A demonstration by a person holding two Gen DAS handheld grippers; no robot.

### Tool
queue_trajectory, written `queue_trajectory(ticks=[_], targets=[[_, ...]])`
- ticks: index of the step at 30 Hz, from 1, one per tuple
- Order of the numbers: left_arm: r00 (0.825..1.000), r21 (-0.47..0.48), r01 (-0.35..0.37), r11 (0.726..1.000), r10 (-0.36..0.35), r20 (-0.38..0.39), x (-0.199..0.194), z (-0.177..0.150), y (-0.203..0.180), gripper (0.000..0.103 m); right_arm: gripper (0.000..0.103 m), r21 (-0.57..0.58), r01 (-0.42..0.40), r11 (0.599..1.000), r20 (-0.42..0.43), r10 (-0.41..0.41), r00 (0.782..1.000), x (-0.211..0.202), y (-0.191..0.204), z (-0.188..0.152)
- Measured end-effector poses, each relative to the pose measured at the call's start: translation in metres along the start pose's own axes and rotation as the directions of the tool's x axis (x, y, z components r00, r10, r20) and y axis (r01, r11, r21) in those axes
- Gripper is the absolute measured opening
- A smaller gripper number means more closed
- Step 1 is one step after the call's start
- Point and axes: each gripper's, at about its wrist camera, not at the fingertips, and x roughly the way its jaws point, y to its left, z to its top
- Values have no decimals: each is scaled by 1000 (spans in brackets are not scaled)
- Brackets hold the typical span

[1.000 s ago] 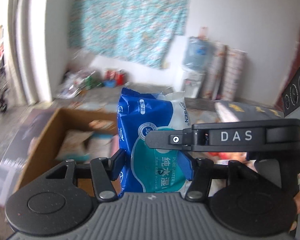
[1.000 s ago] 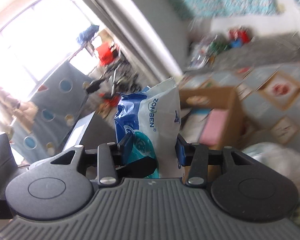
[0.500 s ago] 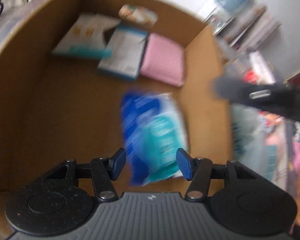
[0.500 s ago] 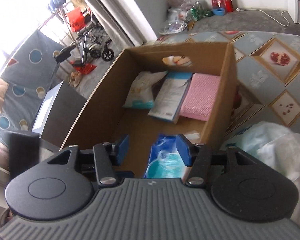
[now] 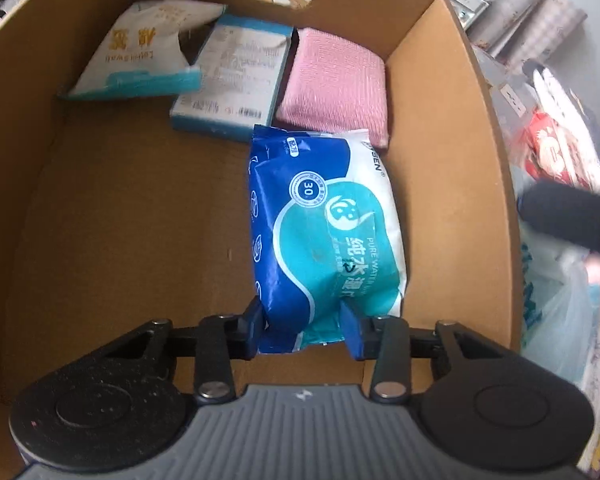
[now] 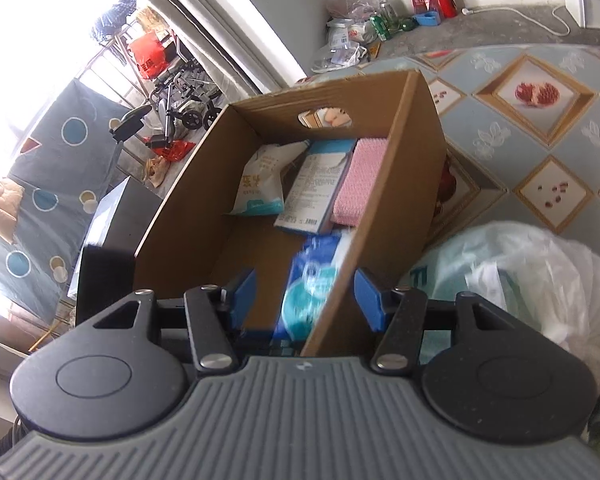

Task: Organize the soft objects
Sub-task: 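Carry the blue wipes pack into the box and open the right tool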

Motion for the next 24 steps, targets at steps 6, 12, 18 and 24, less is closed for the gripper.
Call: queue_trajectory(ticks=[6, 12, 18, 24], targets=[[1000, -8, -6, 1000, 6, 4, 1, 5, 0, 41, 54, 31, -15, 999, 24, 14, 1000, -10, -13, -14], [997, 1, -37, 999, 37, 65, -22, -4, -6, 65, 58, 56, -28, 998, 64, 24, 998, -32, -23, -25], [980, 3, -50, 999, 48, 195, -73, -21, -8, 73, 61, 58, -17, 998, 145, 9, 989, -67, -26, -37], [937, -1, -50, 999, 47, 347, -121, -42, -24, 75, 62, 81, -7, 997, 217, -11, 976, -99, -36, -56]])
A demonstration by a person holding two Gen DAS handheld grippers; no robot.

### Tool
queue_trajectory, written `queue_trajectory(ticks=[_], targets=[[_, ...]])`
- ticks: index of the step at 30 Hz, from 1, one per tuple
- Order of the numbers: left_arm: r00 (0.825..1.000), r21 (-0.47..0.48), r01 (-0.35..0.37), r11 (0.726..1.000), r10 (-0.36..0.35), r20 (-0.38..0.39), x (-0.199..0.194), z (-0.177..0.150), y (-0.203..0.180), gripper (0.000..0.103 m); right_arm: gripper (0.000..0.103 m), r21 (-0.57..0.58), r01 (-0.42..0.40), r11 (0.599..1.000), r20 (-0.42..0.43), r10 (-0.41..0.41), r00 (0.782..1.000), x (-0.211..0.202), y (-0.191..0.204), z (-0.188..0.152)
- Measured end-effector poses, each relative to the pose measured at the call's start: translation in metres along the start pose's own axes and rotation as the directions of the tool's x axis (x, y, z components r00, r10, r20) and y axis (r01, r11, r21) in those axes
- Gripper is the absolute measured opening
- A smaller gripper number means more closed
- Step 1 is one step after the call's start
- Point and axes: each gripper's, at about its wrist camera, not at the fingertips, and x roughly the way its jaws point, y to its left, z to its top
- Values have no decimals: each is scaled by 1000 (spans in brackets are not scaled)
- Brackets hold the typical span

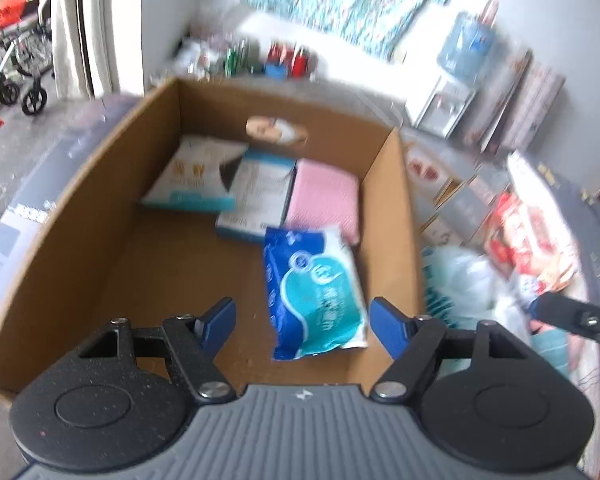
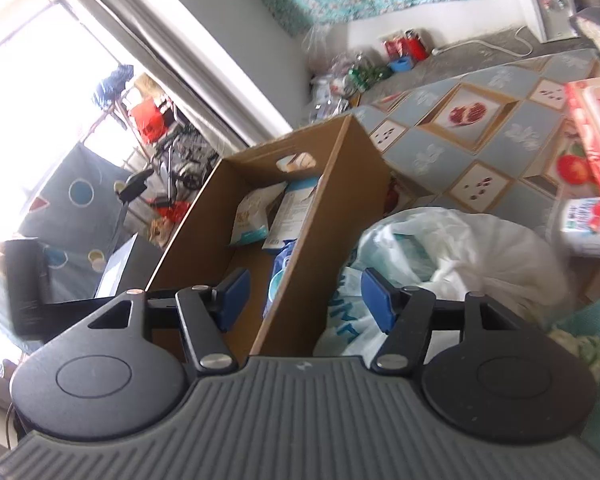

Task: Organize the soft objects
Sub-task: 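Carry the blue wipes pack into the box and open the right tool, then reach the right tool to the pink plush toy and pinch its ear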

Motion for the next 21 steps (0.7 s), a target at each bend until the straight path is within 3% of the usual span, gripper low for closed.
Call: queue_trajectory(ticks=[5, 10, 16, 21], targets=[[993, 78, 20, 997, -28, 113, -36, -15, -30, 78, 62, 43, 15, 999, 49, -17, 999, -28, -18, -14], [978, 170, 69, 983, -100, 181, -56, -36, -75, 80, 62, 96, 28, 995, 105, -38, 994, -58, -42, -24], [957, 284, 157, 946, -217, 192, -60, -66, -138, 80, 62, 141, 62, 988, 158, -84, 984, -98, -74, -28], [940, 379, 209, 902, -292, 176, -41, -84, -191, 80, 62, 205, 109, 973, 180, -147, 972, -135, -121, -22]])
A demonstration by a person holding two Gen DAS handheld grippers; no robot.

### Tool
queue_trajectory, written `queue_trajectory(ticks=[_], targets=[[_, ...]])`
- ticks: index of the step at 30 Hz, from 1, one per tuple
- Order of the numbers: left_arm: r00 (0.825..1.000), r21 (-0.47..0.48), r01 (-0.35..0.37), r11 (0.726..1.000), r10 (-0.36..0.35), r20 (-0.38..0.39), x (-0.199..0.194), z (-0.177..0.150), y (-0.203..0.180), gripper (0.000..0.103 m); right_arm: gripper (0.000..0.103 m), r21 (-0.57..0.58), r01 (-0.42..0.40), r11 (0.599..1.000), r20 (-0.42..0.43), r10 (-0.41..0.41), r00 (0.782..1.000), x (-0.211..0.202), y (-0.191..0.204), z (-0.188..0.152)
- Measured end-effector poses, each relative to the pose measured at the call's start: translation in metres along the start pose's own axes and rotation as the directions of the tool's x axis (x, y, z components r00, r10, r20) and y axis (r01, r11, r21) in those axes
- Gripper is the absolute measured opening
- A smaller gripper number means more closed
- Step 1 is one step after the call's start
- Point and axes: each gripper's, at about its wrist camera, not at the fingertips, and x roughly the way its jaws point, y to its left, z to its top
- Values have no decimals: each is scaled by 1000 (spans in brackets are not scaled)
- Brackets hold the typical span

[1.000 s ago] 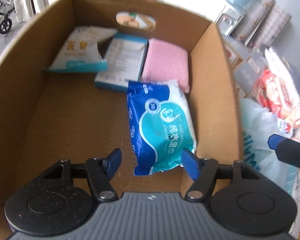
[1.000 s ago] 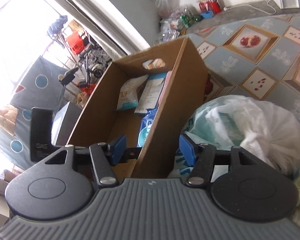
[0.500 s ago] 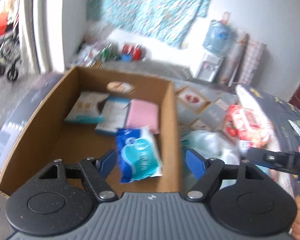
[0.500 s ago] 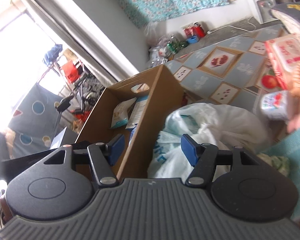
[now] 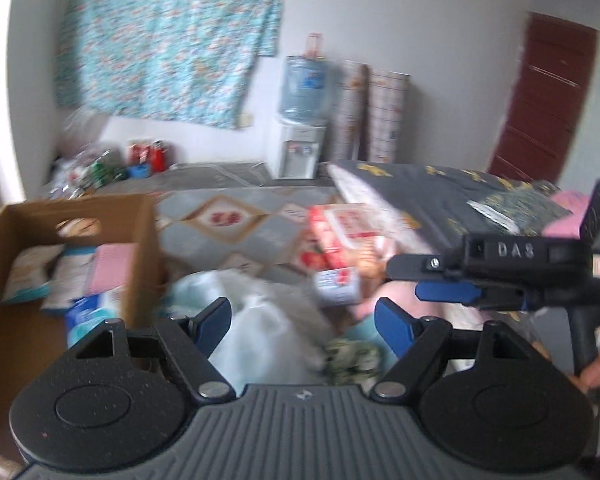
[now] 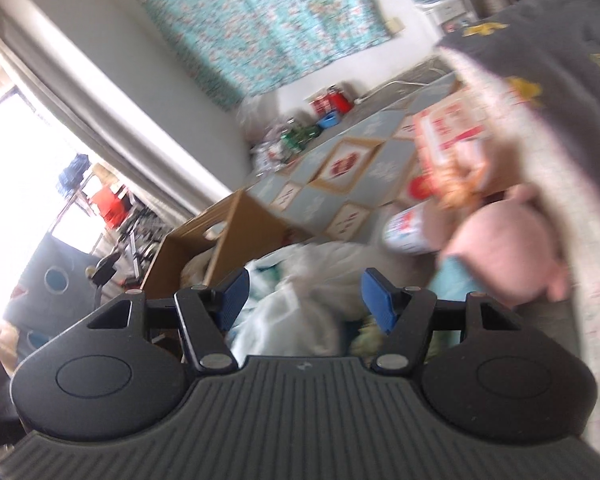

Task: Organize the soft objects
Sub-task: 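Reach the right tool to the pink plush toy and pinch its ear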

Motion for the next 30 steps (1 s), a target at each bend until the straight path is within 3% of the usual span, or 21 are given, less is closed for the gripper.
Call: queue_trajectory(ticks=[7, 11, 19, 26, 30], targets=[[999, 74, 45, 996, -46, 18, 48, -8, -52, 79, 62, 174, 105, 979, -30, -101, 994, -3, -89, 31], [996, 87, 83, 993, -80, -33, 86, -10, -68, 71, 61, 253, 134, 958, -82, -117, 990, 19, -124, 41], [984, 115, 141, 983, -127, -124, 149, -19, -98, 61, 51, 247, 236, 940, -155, -202, 967, 80, -149, 72], [978, 123, 155, 980, -134, -162, 179, -24, -104, 60, 42, 211, 298, 931, -223, -251, 942, 133, -160, 77], [972, 130, 165, 978, -139, -189, 191, -25, -107, 61, 20, 183, 301, 936, -219, -260, 941, 146, -159, 78]])
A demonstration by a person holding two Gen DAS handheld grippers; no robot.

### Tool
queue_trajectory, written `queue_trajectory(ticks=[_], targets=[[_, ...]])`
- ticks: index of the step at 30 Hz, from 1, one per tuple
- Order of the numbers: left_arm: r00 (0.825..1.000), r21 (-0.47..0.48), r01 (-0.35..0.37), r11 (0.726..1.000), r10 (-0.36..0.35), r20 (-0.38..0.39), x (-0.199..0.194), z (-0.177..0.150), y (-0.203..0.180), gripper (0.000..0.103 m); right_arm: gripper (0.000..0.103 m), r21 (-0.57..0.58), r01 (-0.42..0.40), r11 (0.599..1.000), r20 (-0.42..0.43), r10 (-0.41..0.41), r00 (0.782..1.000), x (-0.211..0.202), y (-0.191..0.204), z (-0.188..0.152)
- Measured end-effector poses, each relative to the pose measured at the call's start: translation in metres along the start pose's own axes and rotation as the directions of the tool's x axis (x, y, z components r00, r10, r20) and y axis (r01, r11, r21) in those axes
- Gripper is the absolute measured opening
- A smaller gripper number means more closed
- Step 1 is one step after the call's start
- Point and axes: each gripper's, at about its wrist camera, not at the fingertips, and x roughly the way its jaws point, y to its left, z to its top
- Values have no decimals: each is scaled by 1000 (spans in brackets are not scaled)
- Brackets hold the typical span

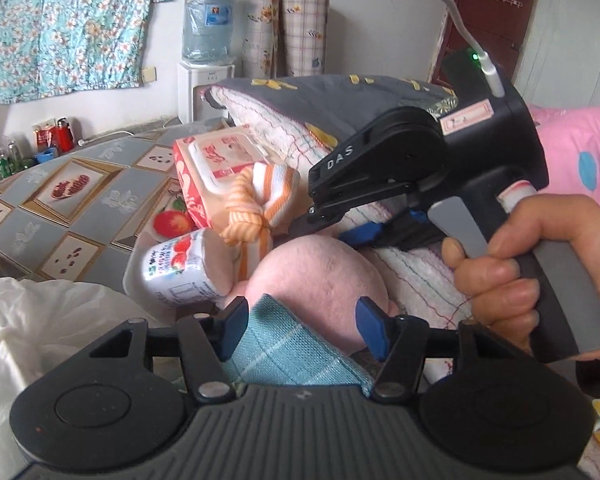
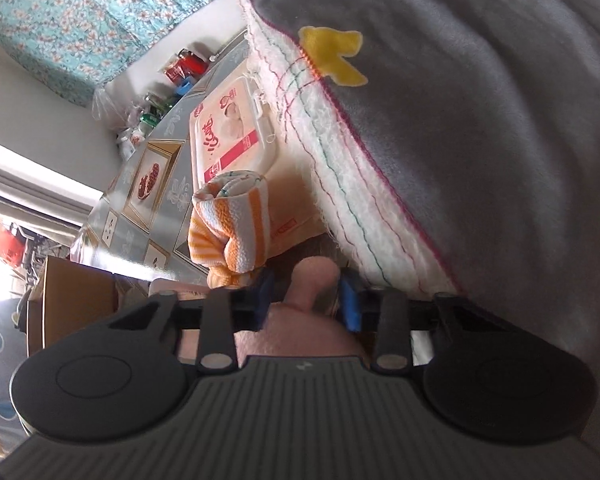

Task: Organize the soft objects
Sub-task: 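Reach the right tool to the pink plush toy and pinch its ear, then carry the pink plush toy by its ear with the right tool to the box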

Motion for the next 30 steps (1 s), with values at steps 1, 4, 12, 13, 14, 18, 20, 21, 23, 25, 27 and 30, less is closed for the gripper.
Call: queue_trajectory(ticks=[1, 4, 12, 13, 14, 18, 20, 21, 23, 25, 27, 30], targets=[[1000, 3, 1, 1000, -1, -4, 2, 0, -1, 62, 17, -2, -7, 1000, 5, 7, 1000, 1, 1, -1], [1000, 9, 2, 1000, -2, -21, 9, 2, -3, 72, 13, -27, -31, 999, 37, 32, 999, -9, 5, -5], [1000, -7, -26, 1000, 26, -1, 8, 6, -7, 77, 12, -149, -117, 982, 111, 134, 985, -53, 44, -22], [1000, -12, -24, 1000, 24, 10, 4, 7, -7, 76, 12, -166, -123, 978, 117, 144, 983, -60, 47, -25], [999, -16, -23, 1000, 23, 22, -1, 8, -8, 76, 12, -183, -129, 975, 126, 154, 980, -68, 51, -28], [997, -28, -30, 999, 32, 74, -23, 12, -10, 76, 12, -268, -140, 953, 173, 191, 966, -99, 75, -36], [994, -27, -27, 999, 30, 106, -39, 14, -12, 76, 11, -302, -153, 941, 197, 219, 956, -118, 84, -40], [992, -25, -26, 999, 29, 125, -48, 15, -13, 76, 11, -318, -164, 934, 206, 237, 949, -128, 89, -42], [987, -23, -27, 999, 30, 158, -63, 18, -14, 76, 12, -346, -188, 919, 219, 274, 936, -147, 100, -46], [981, -26, -34, 999, 39, 190, -80, 19, -15, 76, 11, -376, -208, 903, 229, 308, 923, -164, 111, -52], [974, -33, -43, 999, 50, 223, -97, 20, -17, 76, 12, -408, -228, 884, 233, 342, 910, -181, 121, -61], [963, -60, -56, 997, 69, 260, -121, 20, -17, 76, 12, -451, -257, 855, 222, 387, 895, -201, 140, -75]])
